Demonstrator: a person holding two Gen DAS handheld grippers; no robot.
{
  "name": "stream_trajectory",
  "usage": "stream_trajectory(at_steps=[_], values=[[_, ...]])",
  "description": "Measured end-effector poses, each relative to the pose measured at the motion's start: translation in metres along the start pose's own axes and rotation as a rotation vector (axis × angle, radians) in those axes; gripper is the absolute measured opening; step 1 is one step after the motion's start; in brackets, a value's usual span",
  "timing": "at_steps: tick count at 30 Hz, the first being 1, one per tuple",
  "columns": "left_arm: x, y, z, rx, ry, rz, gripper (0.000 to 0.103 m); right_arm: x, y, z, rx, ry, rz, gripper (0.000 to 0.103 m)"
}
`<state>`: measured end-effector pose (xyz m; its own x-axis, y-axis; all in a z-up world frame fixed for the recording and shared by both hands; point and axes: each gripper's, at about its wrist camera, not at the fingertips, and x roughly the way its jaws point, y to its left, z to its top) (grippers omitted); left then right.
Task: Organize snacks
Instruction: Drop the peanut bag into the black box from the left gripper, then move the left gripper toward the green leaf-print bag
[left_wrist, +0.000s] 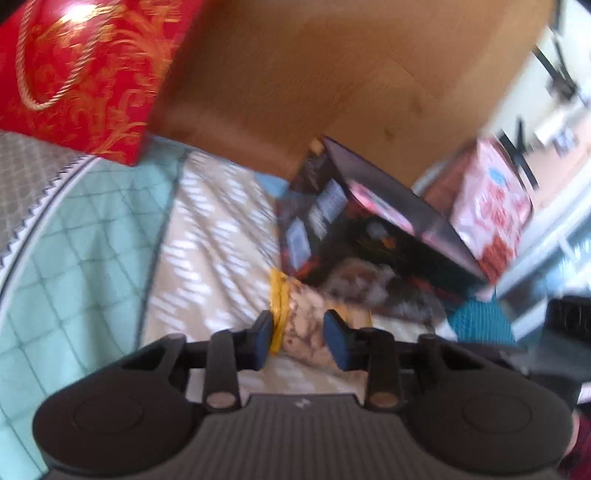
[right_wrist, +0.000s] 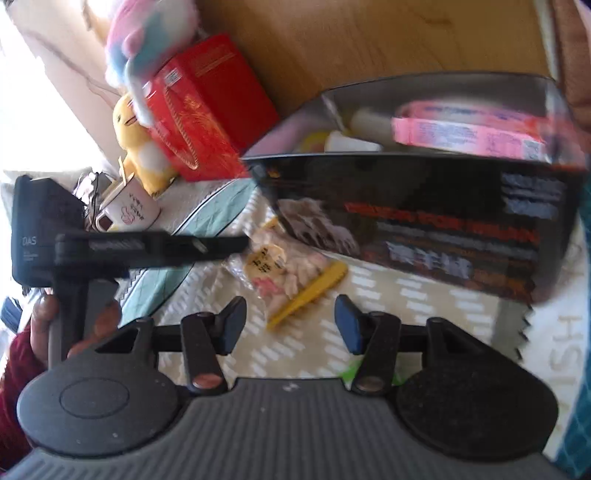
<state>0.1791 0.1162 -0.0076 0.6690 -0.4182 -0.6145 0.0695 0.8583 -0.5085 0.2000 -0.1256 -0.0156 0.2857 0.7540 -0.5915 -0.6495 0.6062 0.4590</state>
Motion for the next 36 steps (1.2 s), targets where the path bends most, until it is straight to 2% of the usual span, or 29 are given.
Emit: stream_trajectory(at_steps=[1, 4, 8, 11, 16, 18, 20, 21, 22, 27, 32, 36], values=[[-0.002, -0.005, -0.004, 0.012, 0.003, 0.014, 0.027, 0.003, 0.003, -0.002, -0.007, -0.001, 0.002, 0.035], [-0.021, -0.018, -0.013, 0.035, -0.024, -0.015, 0.026, -0.002, 0.013, -0.012, -0.057, -0.049, -0.056, 0.023], [-0.054, -0.031, -0.014, 0.024, -0.089, -0.1, 0.026, -0.034, 0.02, -0.021, -0.056, -0.12, 0.0, 0.02], [-0.063, -0.053, -0.001, 0.085, -0.153, -0.135, 0.026, -0.06, 0.029, -0.019, -0.087, -0.202, -0.009, 0.02], [-0.036, -0.095, 0.033, 0.199, -0.23, -0.126, 0.03, -0.085, 0.019, 0.008, -0.127, -0.354, -0.131, 0.02], [-0.011, -0.102, 0.044, 0.218, -0.22, -0.088, 0.037, -0.081, 0.011, 0.017, -0.153, -0.384, -0.227, 0.026], [0.01, -0.107, 0.046, 0.219, -0.174, -0.024, 0.037, -0.074, 0.0, 0.02, -0.163, -0.384, -0.36, 0.029], [0.017, -0.107, 0.044, 0.211, -0.147, -0.001, 0.037, -0.075, -0.005, 0.018, -0.148, -0.388, -0.384, 0.029], [0.018, -0.106, 0.041, 0.201, -0.135, -0.006, 0.037, -0.081, -0.012, 0.014, -0.123, -0.398, -0.376, 0.029], [-0.025, -0.091, 0.016, 0.164, -0.197, -0.091, 0.043, -0.1, -0.018, -0.016, -0.049, -0.414, -0.319, 0.035], [-0.049, -0.081, -0.025, 0.15, -0.141, -0.114, 0.046, -0.109, -0.016, -0.061, 0.087, -0.344, -0.221, 0.036], [-0.054, -0.076, -0.056, 0.12, -0.098, -0.123, 0.05, -0.107, -0.011, -0.086, 0.134, -0.274, -0.164, 0.037]])
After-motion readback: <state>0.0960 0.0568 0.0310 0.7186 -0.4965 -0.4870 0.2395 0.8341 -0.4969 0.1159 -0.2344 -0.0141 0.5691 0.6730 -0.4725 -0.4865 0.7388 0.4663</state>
